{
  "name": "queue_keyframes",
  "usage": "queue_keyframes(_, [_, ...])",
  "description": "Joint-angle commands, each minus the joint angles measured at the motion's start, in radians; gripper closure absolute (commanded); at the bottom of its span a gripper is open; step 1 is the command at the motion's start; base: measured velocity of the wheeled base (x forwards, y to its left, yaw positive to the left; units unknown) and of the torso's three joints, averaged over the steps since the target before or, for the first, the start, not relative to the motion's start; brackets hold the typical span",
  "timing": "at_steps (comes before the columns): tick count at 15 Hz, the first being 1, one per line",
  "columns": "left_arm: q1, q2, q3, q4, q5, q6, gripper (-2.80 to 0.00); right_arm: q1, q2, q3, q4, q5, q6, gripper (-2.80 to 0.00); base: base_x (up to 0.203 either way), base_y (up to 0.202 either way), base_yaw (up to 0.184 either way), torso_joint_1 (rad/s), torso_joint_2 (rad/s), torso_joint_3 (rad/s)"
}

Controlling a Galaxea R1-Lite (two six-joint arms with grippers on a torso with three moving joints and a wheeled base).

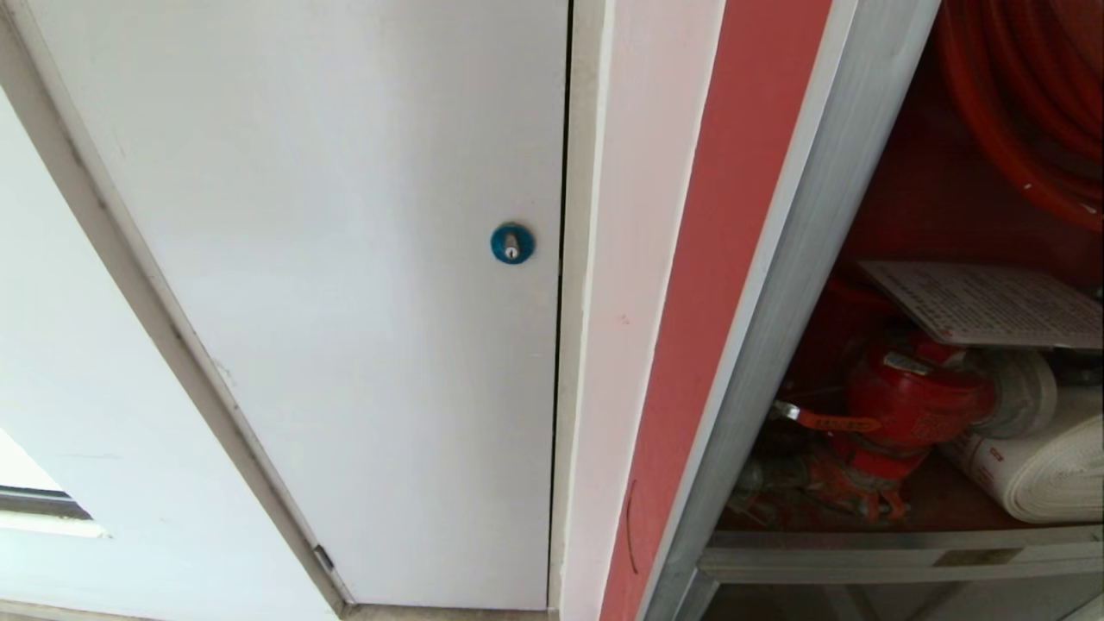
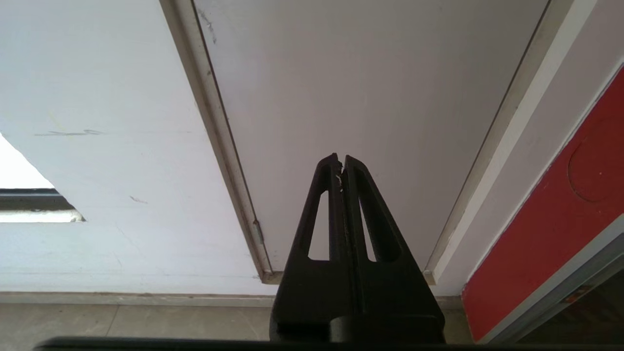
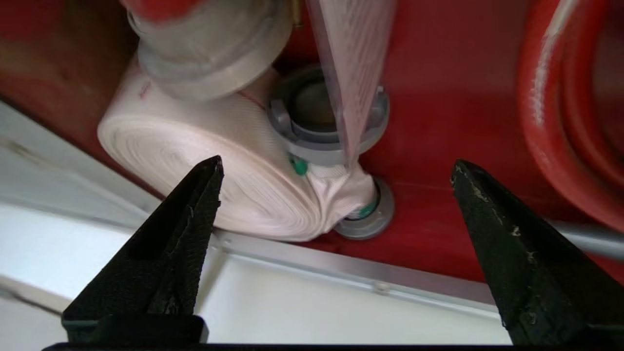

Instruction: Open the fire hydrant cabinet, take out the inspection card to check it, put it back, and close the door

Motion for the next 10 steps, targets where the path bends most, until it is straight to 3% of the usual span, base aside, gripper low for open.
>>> queue_keyframes(1, [0.000, 0.000, 0.000, 0.000, 0.000, 0.000, 0.00, -0.006, 0.055, -0.018, -0.006, 0.000, -0.038, -2.80, 0.000, 0.000, 0.000, 0.000, 0.00, 0.000])
queue_keyframes(10, [0.000, 0.001, 0.000, 0.000, 0.000, 0.000, 0.00, -0.006, 0.228, -0.088, -0.129, 0.020, -0.108, -2.80, 0.000, 0.000, 0.000, 0.000, 0.00, 0.000])
